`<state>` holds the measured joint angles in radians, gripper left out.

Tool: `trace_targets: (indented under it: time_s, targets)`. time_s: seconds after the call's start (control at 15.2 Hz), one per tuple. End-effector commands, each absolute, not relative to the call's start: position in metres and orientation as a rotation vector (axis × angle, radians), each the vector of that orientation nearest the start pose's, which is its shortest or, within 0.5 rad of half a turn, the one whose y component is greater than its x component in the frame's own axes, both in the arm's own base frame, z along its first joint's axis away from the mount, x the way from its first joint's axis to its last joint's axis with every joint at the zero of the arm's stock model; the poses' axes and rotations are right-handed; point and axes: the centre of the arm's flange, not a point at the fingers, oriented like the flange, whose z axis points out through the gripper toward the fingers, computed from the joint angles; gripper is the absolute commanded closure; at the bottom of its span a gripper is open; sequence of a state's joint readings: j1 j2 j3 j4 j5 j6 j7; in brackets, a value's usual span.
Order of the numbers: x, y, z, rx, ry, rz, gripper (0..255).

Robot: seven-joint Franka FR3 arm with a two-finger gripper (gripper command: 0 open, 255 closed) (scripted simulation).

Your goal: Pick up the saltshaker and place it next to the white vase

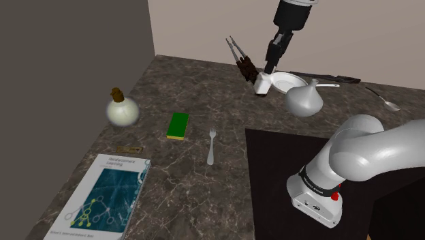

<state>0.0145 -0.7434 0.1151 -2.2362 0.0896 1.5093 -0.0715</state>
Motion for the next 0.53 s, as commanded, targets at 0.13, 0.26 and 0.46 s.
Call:
trace_targets:
  time_s: [0.13,0.26,0.46]
  targets:
    - [0.281,0.015,0.631,-3.117,-0.279,-0.019,255]
    - [0.268,-0.008,0.631,-3.117,-0.279,-0.019,255]
    - [0.249,-0.042,0.631,-3.117,-0.279,-0.019,255]
